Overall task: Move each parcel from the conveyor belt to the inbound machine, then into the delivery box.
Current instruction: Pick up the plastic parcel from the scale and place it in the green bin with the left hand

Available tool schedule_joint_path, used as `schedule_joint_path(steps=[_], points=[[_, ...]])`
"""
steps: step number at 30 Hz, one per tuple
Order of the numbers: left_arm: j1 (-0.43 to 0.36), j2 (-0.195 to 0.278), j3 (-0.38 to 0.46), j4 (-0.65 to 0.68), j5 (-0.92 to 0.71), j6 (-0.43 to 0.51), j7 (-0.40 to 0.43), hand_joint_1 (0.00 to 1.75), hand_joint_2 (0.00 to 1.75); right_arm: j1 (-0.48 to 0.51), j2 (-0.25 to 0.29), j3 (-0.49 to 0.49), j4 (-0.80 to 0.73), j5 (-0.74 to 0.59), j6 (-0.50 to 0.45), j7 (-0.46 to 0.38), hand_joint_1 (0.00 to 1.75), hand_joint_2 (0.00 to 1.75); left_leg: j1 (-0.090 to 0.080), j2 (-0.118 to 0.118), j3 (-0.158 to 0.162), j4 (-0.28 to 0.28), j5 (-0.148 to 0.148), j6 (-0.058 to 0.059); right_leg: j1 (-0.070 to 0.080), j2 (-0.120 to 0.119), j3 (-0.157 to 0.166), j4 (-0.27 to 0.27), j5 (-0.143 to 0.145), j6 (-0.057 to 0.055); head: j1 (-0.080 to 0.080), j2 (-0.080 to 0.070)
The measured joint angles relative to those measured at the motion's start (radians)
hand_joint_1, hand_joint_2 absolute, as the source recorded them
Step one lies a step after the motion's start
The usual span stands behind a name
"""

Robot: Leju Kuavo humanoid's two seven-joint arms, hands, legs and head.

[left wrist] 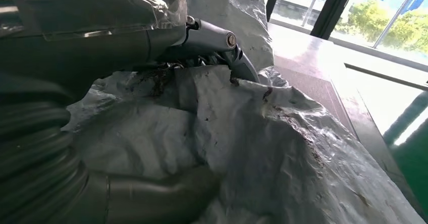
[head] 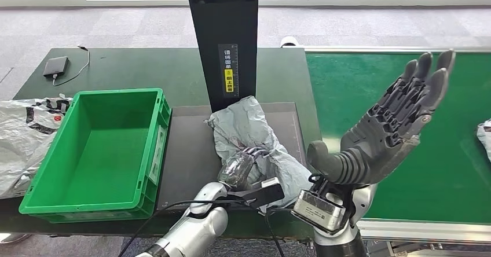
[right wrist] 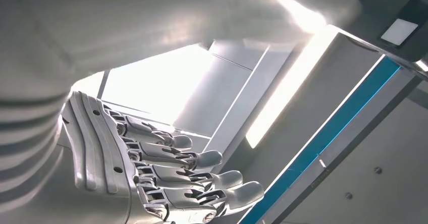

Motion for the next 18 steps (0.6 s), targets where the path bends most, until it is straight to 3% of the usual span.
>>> schedule_joint_path(steps=[7, 13, 15, 18], points=[[-0.024, -0.006, -0.036, 0.035, -0.037, 0.008, 0.053, 1.75, 1.75, 0.0, 0.0, 0.0, 0.0, -0.001, 0.0, 0.0, 0.0, 1.75, 0.0, 0.0, 0.0, 0.0, 0.0, 0.0, 0.0, 0.0, 0.0, 0.0, 0.0, 0.0, 0.0, 0.0], [-0.026, -0.006, -0.037, 0.043, -0.041, 0.05, 0.041, 1.75, 1.75, 0.0, 0.0, 0.0, 0.001, -0.007, 0.0, 0.0, 0.0, 1.75, 0.0, 0.0, 0.0, 0.0, 0.0, 0.0, 0.0, 0.0, 0.0, 0.0, 0.0, 0.0, 0.0, 0.0], [-0.018, -0.004, -0.027, 0.024, -0.073, 0.136, 0.051, 1.75, 1.75, 0.0, 0.0, 0.0, 0.001, -0.005, 0.0, 0.0, 0.0, 1.75, 0.0, 0.0, 0.0, 0.0, 0.0, 0.0, 0.0, 0.0, 0.0, 0.0, 0.0, 0.0, 0.0, 0.0], [0.027, 0.006, 0.063, -0.135, -0.187, 0.383, 0.001, 1.75, 1.75, 0.001, 0.0, 0.0, 0.002, -0.001, 0.0, 0.0, 0.0, 1.75, 0.0, 0.002, -0.001, 0.0, 0.0, 0.0, 0.0, 0.001, -0.001, 0.0, 0.0, 0.0, 0.0, 0.0]])
